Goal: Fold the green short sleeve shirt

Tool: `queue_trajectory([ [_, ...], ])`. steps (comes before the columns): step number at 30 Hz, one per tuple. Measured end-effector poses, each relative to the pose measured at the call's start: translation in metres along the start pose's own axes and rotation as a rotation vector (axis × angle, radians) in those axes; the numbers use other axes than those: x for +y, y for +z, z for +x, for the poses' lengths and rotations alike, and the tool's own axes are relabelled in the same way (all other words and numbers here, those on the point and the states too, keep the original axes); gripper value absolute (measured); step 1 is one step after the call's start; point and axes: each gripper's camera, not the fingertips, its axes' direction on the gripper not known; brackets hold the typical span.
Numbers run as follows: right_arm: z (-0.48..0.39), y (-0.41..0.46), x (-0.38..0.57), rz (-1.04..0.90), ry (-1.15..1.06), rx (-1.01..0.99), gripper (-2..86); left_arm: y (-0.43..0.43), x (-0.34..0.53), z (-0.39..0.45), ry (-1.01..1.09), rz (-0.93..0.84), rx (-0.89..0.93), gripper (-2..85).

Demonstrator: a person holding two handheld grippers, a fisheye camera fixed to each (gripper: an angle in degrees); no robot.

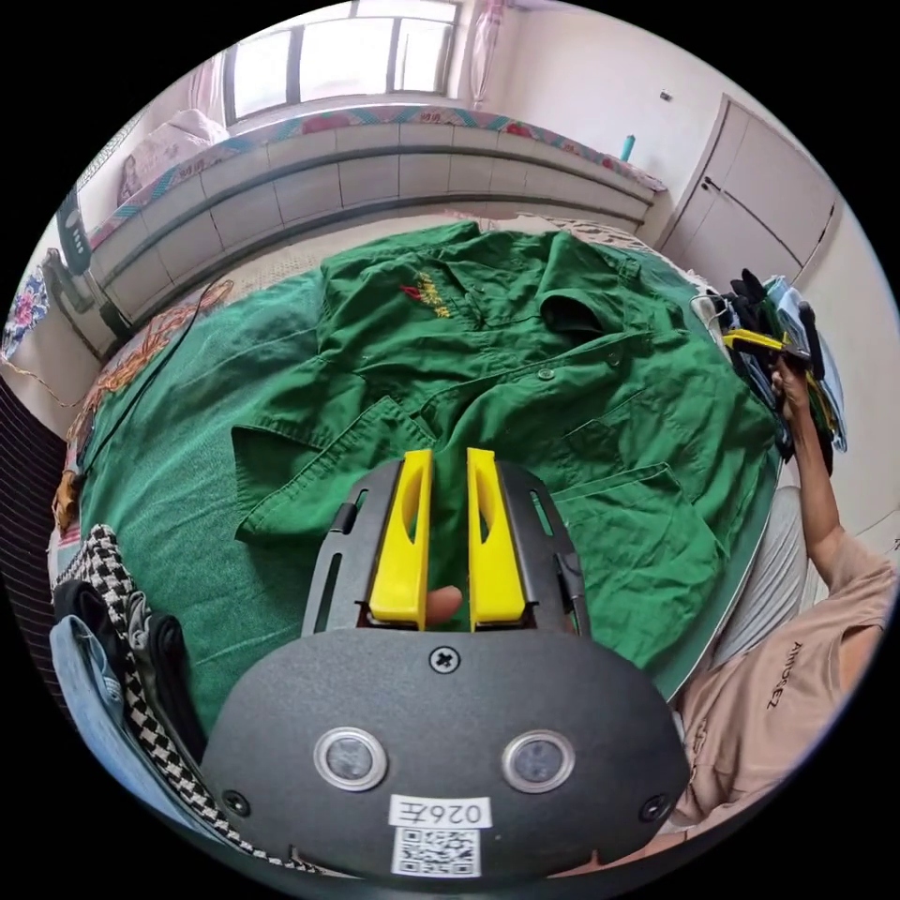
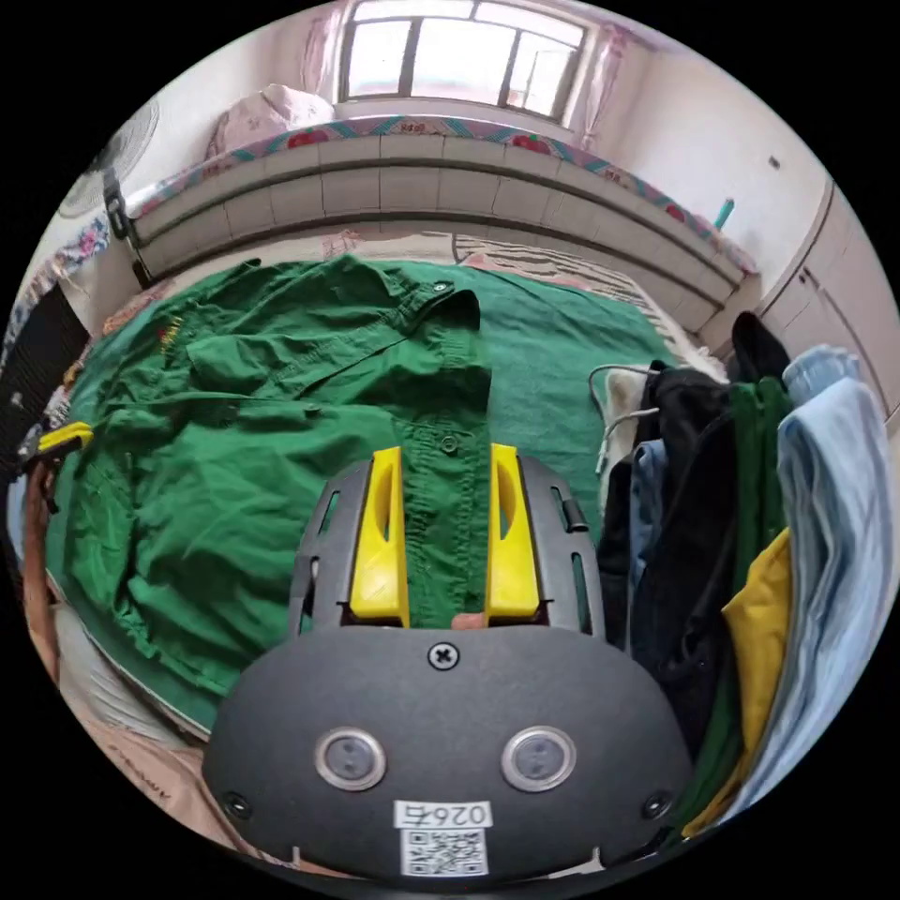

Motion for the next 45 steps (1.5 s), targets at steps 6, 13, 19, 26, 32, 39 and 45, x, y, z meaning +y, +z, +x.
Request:
queue_trajectory([
  [6, -0.014, 0.042, -0.003, -0.219, -0.181, -0.229, 0.1, -0.026, -0.011, 0.094, 0.287, 0.071, 0.107, -0.5],
  [13, 0.014, 0.050, 0.003, -0.225, -0.031, 0.017, -0.9, 0.045, -0.025, 0.177, 0.539, -0.375, 0.117, -0.8],
  [19, -0.016, 0.086, -0.003, -0.303, -0.225, -0.337, -1.2, 0.024, -0.035, 0.226, 0.581, -0.147, 0.300, -0.9],
  [26, -0.019, 0.069, -0.010, -0.315, -0.142, 0.029, -1.0, 0.043, -0.025, 0.256, 0.671, -0.348, 0.283, -1.0],
  [32, -0.102, 0.131, 0.036, -0.651, -0.528, -0.281, -1.2, 0.064, 0.006, 0.294, 0.768, -0.487, 0.431, -1.0],
  [39, 0.015, 0.141, 0.099, -0.659, -0.156, -0.438, -0.9, 0.030, 0.068, 0.276, 0.785, -0.506, 0.557, -1.0],
  [45, -0.032, 0.074, 0.082, -0.324, -0.237, -0.333, -0.9, -0.023, 0.067, 0.265, 0.606, -0.165, 0.230, -1.0],
])
